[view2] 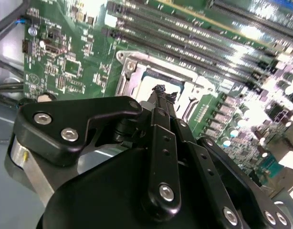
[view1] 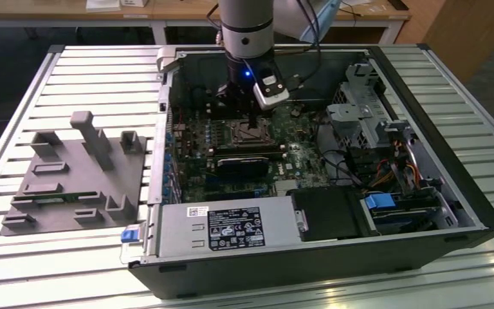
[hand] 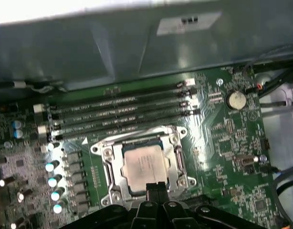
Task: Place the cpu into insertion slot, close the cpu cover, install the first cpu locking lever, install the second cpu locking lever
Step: 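Install the second cpu locking lever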
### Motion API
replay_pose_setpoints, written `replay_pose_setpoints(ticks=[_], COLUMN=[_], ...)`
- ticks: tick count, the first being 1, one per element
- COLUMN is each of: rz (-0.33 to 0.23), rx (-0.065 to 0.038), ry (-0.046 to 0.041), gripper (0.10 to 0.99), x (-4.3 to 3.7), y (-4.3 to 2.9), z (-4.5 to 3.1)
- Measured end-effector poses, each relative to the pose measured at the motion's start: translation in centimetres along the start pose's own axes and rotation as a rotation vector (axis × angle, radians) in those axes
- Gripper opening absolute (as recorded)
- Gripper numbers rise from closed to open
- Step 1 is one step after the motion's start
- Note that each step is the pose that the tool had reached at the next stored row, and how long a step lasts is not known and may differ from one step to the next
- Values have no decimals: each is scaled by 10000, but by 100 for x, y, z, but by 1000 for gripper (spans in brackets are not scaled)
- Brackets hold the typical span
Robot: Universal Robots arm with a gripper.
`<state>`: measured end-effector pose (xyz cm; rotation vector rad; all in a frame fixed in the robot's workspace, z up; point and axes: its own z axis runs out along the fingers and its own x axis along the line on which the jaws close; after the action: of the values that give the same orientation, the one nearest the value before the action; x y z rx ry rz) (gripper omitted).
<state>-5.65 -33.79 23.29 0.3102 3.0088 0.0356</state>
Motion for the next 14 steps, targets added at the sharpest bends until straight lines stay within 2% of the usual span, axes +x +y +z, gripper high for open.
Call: replay_pose_setpoints(ticks=[8,14], rz=[1,0], rx=[1,-2], ry=[1,0], gripper=[106,106], x=[-33,-44], y=[-157,-212], z=[-2,-2])
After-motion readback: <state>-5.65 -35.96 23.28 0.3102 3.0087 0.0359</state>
